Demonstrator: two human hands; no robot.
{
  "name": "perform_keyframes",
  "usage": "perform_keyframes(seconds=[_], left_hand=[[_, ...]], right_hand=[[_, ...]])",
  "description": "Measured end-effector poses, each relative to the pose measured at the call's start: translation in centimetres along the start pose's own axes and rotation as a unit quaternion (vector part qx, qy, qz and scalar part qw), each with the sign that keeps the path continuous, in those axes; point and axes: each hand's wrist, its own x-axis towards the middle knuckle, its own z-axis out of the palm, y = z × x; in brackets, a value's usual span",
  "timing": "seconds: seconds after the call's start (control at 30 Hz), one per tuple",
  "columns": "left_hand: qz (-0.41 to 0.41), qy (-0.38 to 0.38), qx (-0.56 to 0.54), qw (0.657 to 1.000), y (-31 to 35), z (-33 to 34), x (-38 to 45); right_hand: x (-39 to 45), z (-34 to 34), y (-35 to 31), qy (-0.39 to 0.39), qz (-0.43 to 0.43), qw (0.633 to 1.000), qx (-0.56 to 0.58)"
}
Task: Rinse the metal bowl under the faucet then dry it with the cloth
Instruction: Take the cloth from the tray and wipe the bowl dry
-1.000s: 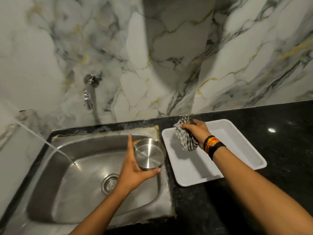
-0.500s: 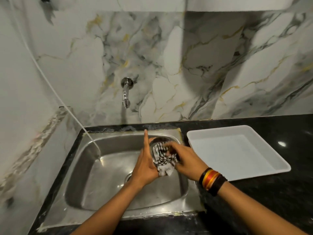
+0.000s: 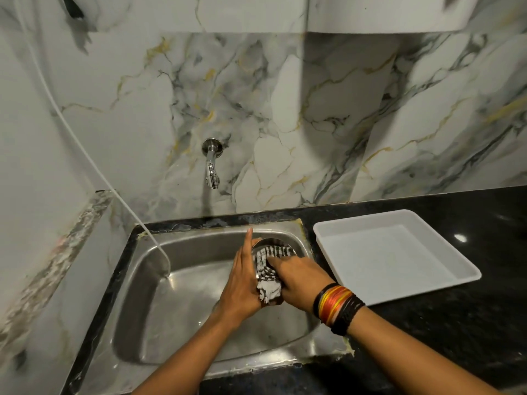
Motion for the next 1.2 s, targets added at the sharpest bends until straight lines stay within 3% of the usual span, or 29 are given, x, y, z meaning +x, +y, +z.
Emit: perform_keyframes(seconds=[0.17, 0.47, 0.7, 0.83, 0.93, 1.1, 1.2], left_hand=[[0.005, 0.029, -0.023, 0.999, 0.0, -0.8, 0.0], [0.059, 0.055, -0.035, 0.996, 0.5, -0.7, 1.1], [0.116, 0.08, 0.005, 0.99, 0.7, -1.1, 3.4], [0.156, 0.046, 0.077, 0.984, 0.2, -2.0, 4.6], [0.175, 0.037, 0.078, 0.981, 0.5, -2.0, 5.2], [0.207, 0.077, 0.088, 0.971, 1.9, -2.2, 6.9], [0.218, 0.091, 0.108, 0.966, 2.0, -2.6, 7.8]], right_hand=[[0.3, 1.1, 0.8, 0.022, -0.033, 0.999, 0.035], [1.4, 1.1, 0.5, 0.061, 0.031, 0.986, 0.154], [2.0, -0.4, 2.8, 0.064, -0.123, 0.979, 0.15], [1.6, -1.8, 5.3, 0.021, -0.254, 0.965, 0.061], [2.2, -2.4, 6.8, 0.069, -0.296, 0.952, -0.044], [3.7, -2.4, 6.9, 0.19, -0.212, 0.952, -0.111], [3.6, -2.8, 6.1, 0.218, -0.154, 0.952, -0.147]])
